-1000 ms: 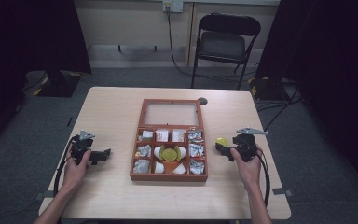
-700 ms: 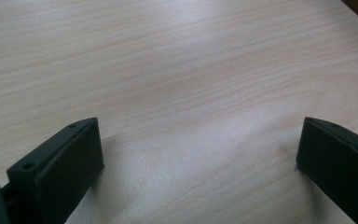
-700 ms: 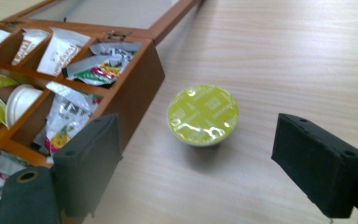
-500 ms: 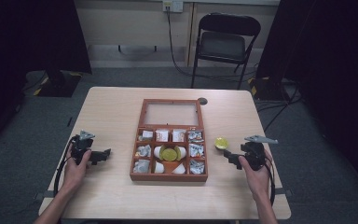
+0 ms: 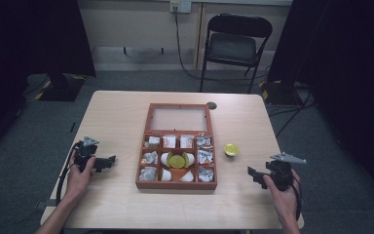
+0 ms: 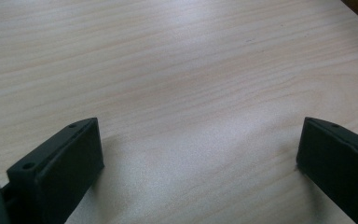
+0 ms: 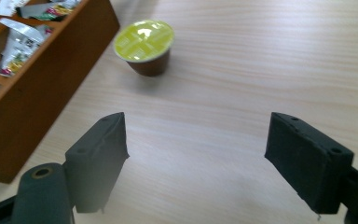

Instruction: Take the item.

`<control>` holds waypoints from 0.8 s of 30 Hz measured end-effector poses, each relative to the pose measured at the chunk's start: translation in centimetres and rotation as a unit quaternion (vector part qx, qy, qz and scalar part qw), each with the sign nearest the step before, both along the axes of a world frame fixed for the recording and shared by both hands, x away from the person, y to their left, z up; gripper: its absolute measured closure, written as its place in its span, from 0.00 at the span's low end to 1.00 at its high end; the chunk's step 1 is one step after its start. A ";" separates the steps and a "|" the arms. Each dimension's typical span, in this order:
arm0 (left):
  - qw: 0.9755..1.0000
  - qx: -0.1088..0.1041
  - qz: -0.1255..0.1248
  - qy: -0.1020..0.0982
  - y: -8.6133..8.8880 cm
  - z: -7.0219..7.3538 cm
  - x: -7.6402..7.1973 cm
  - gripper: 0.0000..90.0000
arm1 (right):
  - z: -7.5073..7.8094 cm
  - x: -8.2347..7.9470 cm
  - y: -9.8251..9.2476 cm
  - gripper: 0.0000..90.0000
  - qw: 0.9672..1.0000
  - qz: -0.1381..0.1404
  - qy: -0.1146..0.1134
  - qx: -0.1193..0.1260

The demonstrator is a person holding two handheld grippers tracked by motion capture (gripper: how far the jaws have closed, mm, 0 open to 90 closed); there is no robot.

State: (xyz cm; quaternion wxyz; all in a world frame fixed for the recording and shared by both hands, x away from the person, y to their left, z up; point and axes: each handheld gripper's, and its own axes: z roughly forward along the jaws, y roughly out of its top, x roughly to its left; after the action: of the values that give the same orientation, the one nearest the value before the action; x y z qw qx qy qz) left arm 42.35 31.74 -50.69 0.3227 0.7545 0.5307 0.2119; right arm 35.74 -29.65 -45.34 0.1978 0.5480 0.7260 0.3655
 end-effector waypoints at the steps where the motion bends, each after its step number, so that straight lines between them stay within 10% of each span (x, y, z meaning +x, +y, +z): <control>1: 1.000 0.000 0.000 0.000 0.0 0.0 0.0 0.00 | -0.1 -0.2 -0.3 0.22 1.000 -0.004 0.001 0.000; 9: 1.000 0.000 0.000 0.000 0.0 0.0 0.0 0.00 | -1.8 -0.8 -2.3 0.19 0.999 -0.033 0.017 0.002; 24: 1.000 0.000 0.000 0.000 0.0 0.0 0.0 0.00 | -4.0 0.1 -2.1 0.15 0.995 -0.067 0.028 -0.073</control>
State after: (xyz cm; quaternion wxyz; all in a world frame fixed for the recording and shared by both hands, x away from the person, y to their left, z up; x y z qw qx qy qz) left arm 42.34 31.73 -50.69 0.3228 0.7543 0.5310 0.2119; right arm 35.87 -31.74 -49.39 0.2410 0.5897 0.7176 0.2815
